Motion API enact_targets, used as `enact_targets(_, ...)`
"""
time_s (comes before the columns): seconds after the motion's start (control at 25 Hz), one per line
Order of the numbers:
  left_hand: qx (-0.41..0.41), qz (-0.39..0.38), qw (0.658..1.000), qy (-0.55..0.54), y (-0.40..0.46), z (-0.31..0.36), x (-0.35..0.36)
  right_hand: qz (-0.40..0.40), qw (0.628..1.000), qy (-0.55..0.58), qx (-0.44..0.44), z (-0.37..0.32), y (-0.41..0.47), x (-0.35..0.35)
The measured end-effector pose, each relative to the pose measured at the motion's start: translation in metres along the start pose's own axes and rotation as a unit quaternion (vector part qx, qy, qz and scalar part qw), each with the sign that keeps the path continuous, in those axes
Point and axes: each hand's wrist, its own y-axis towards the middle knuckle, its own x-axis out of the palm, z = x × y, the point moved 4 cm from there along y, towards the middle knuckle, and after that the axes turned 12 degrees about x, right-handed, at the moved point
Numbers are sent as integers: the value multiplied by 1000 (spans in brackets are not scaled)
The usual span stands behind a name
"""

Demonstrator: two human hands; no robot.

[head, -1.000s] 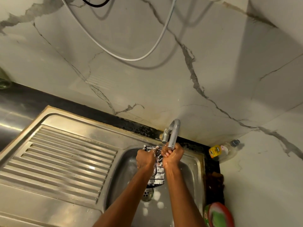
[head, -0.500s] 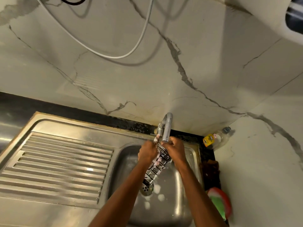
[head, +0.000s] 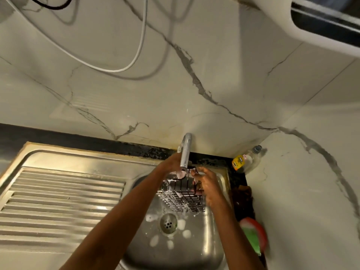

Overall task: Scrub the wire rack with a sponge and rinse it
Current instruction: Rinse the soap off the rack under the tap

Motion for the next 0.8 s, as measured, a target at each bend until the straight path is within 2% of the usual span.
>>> enact_targets(0.08,-4,7,999,-36,-6,-2,6,42,998,-47,-21,3,7,-1)
enact_targets(0.16,13,41,998,-55,-11,1,11,50,996,-65,-46,3,5,-2)
enact_targets(0.32,-6,113,991,-75,-16,10,24,-7,1000,-8,1,12,-7,-10)
enact_targets(0.36,-13,108,991,-80,-14,12,28,-16,1000,-1,10,14,-9,-12)
enact_targets(0.48,-17,30,997,-63,-1,18,34,-17,1000,1,11,12,-8,-23)
enact_targets(0.6,-22,-17,999,-22,1,-4,31,-42,999,7,-4,11,0,-29)
enact_targets(0.8,-20,92,995,24,-12,-10,12,-57,998,-19,-11,11,16,-14)
